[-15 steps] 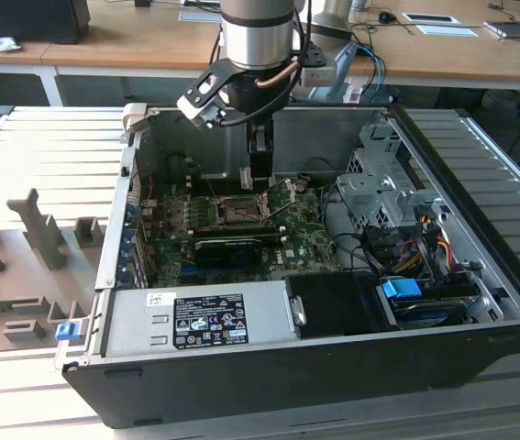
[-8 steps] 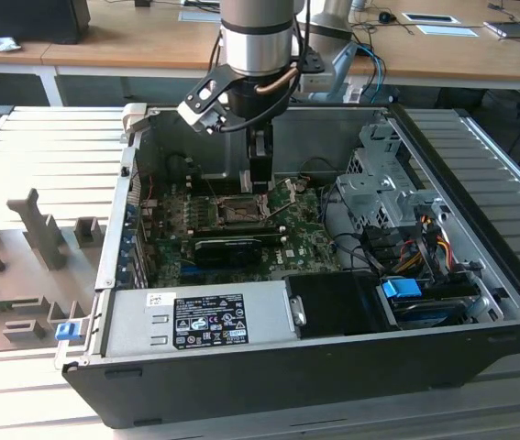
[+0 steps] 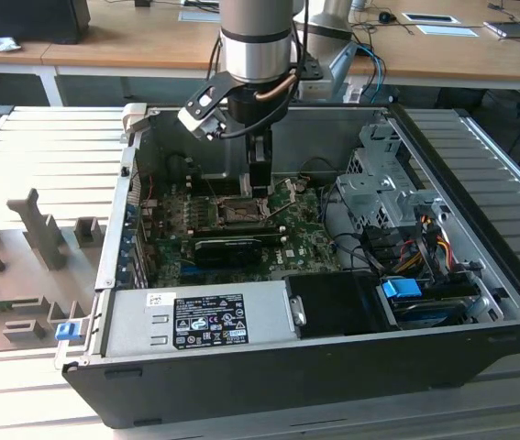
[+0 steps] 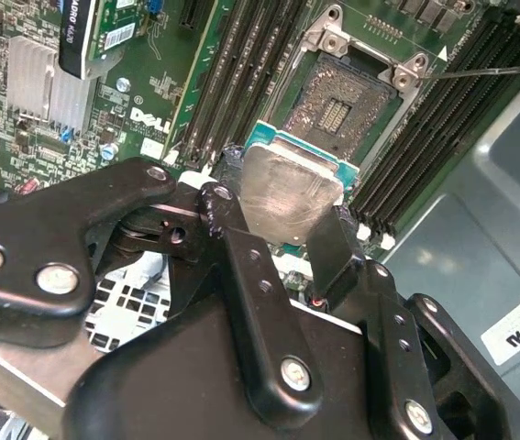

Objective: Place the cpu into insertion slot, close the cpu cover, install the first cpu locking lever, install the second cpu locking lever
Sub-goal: 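Place the cpu into insertion slot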

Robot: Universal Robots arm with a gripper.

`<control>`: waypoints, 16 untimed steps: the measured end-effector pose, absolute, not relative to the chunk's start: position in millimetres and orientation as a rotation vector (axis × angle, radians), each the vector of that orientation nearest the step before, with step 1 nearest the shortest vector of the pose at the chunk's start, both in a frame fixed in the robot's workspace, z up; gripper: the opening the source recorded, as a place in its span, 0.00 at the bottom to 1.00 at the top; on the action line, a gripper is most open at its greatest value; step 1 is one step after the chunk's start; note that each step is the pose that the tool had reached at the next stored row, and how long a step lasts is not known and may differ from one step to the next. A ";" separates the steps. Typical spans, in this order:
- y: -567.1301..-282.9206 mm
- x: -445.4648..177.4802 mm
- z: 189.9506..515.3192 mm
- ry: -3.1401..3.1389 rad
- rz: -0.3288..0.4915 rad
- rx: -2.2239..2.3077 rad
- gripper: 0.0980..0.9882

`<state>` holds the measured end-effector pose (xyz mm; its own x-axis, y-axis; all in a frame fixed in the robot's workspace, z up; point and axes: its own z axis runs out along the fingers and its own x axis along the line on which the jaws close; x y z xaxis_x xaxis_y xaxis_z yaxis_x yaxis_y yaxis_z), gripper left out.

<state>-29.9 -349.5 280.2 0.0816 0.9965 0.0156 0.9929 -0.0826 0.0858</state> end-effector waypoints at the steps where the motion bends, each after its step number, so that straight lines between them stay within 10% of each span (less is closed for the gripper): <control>1: -349.5 -30.0 278.9 2.091 0.108 2.271 0.48; 16: -347.6 -36.6 262.8 2.093 0.108 2.269 0.48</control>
<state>-36.6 -347.6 262.8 0.0801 0.9967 0.0157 0.9930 -0.0812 0.0860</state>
